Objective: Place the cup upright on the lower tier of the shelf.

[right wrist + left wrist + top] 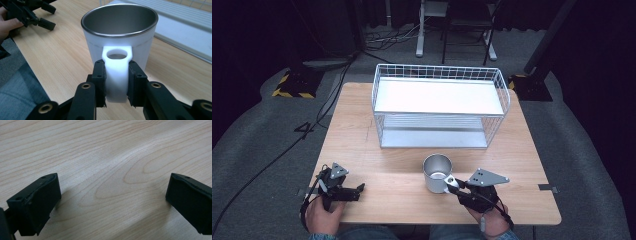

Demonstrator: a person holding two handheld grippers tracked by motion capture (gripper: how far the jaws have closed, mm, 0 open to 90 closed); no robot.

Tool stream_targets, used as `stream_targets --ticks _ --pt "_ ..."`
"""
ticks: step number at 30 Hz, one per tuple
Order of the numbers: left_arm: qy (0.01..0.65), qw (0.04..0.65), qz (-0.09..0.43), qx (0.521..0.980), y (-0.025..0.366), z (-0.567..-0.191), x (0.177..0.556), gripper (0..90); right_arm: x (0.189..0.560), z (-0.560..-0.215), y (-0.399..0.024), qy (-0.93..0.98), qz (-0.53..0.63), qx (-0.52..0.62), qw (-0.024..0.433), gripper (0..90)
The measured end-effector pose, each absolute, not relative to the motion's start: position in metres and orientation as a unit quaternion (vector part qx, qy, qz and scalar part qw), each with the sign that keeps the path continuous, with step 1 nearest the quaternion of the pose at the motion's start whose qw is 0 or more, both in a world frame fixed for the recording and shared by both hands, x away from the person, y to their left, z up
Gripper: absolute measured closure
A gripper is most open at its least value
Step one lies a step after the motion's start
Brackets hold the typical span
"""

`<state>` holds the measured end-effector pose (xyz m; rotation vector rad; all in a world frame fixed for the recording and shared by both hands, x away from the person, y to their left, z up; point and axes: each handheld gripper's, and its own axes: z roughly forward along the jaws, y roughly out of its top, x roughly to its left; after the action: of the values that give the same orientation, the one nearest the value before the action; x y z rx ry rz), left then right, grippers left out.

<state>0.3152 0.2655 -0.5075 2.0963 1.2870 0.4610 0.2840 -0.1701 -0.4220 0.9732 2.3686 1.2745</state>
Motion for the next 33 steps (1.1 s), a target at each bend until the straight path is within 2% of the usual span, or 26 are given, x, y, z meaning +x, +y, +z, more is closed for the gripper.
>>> stream_targets --ticks 10,33 --pt "0.491 0.313 0.175 0.794 0.266 -0.507 0.316 0.5 0.301 -0.408 -0.172 0.808 0.451 0.349 0.151 71.7" --pt "0.490 0.313 0.175 0.795 0.266 -0.507 0.317 0.5 0.393 -0.401 -0.177 0.750 0.464 0.428 0.195 71.7"
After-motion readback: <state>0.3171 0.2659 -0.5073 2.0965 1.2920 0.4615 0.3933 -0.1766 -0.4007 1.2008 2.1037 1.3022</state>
